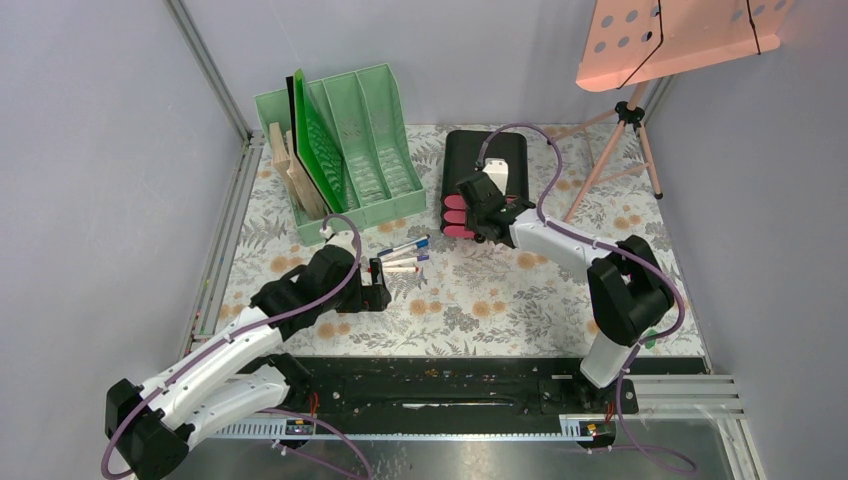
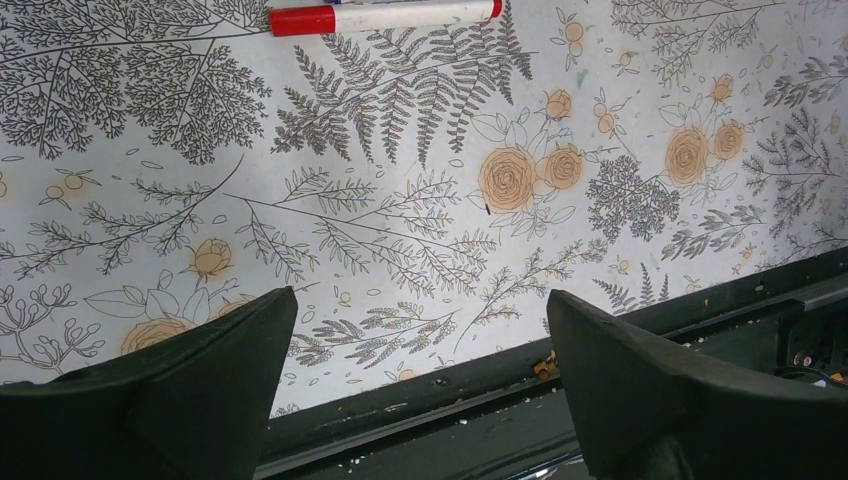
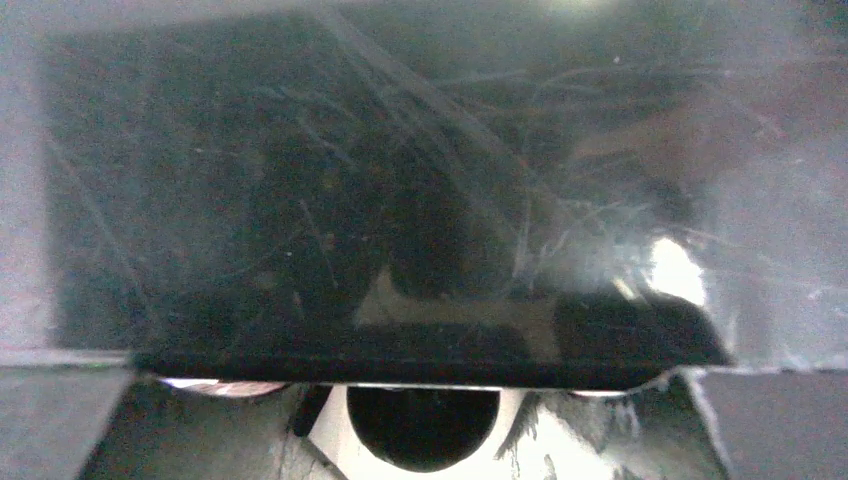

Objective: Organize the desk
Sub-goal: Open the drawer in the storage box, then pick up the stationery from the center of the board.

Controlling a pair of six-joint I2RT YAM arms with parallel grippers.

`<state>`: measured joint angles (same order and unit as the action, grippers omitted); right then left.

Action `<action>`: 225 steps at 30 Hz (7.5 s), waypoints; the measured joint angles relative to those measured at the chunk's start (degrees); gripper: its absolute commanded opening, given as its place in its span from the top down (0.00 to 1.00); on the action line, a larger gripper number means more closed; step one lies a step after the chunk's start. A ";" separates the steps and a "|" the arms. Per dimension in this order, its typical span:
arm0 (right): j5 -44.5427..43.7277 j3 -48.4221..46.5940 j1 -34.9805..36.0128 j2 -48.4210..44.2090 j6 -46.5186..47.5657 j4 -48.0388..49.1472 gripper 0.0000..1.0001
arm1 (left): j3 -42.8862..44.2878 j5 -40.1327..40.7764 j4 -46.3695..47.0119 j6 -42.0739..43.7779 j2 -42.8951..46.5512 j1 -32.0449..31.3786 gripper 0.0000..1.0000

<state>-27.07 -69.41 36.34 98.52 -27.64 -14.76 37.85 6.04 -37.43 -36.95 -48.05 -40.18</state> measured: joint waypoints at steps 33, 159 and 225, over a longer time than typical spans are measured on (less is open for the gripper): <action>1.92 10.97 0.00 -9.22 -0.48 1.38 0.69 | 0.00 -0.13 1.09 -0.20 0.48 0.00 0.01; 2.58 38.56 0.35 -52.09 -9.35 -17.51 0.24 | 32.00 -7.26 1.16 29.00 -54.66 0.00 0.36; 3.21 38.56 0.35 -52.72 -9.31 -17.59 0.24 | 32.76 -4.39 1.70 31.19 -59.39 4.70 0.57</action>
<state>-23.86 -30.85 36.69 45.80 -36.95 -32.36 70.61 1.65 -35.73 -5.76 -107.44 -35.48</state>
